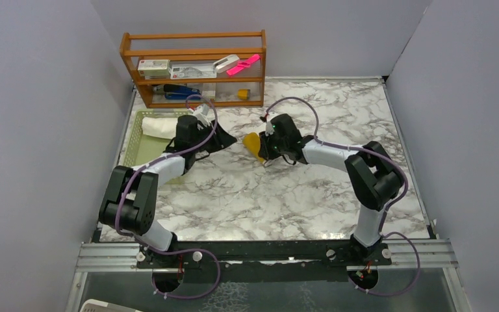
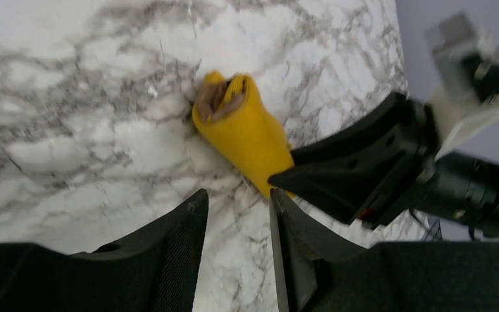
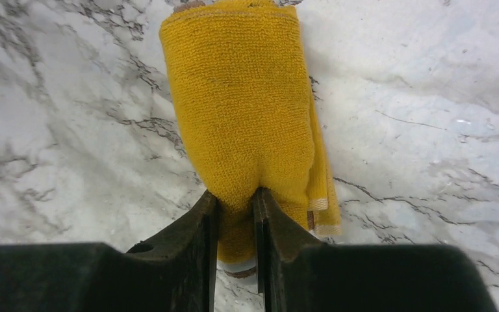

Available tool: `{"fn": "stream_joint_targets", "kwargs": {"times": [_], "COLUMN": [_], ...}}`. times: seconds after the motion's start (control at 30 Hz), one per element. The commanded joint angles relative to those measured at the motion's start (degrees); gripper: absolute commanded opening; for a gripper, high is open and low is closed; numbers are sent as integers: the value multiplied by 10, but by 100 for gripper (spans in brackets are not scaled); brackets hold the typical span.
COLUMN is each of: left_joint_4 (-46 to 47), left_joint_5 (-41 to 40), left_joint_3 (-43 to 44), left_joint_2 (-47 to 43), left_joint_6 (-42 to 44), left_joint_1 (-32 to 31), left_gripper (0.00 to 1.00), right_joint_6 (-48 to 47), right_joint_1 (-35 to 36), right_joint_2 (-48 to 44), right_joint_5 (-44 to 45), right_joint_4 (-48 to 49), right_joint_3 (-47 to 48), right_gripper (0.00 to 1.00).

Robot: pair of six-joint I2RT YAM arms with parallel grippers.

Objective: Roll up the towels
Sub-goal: Roll the towel at the center of the board.

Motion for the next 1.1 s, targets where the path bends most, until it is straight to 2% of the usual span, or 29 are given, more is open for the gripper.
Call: {"fn": "stream_joint_targets", "kwargs": {"times": [0.0, 0.23, 0.5, 0.73, 0.93, 1.07], "left_joint_4": [-2, 79, 139, 169, 208, 274], "left_joint_5": [-31, -51, -44, -50, -54, -53], "left_joint_3": [-55, -81, -30, -4, -6, -25], "left_joint_2": [-13, 41, 123, 174, 186, 198], "left_joint_6": [-21, -54, -57, -66, -98, -126], "left_joint_1": [-34, -84, -110, -110, -110, -108], "left_gripper": [44, 54, 59, 59, 59, 59], "right_joint_6": [117, 199, 244, 241, 231, 238], "right_joint_1": [-55, -120, -143, -147, -147, -147], "right_joint_2": [27, 73, 115, 127, 137, 145], "right_joint_5": [-237, -411, -501, -503, -501, -514], "right_joint_4": [-21, 64, 94, 90, 80, 92], "right_joint_3": [-18, -41, -24, -18, -15, -17], "right_gripper": [16, 15, 15, 15, 16, 16]}}
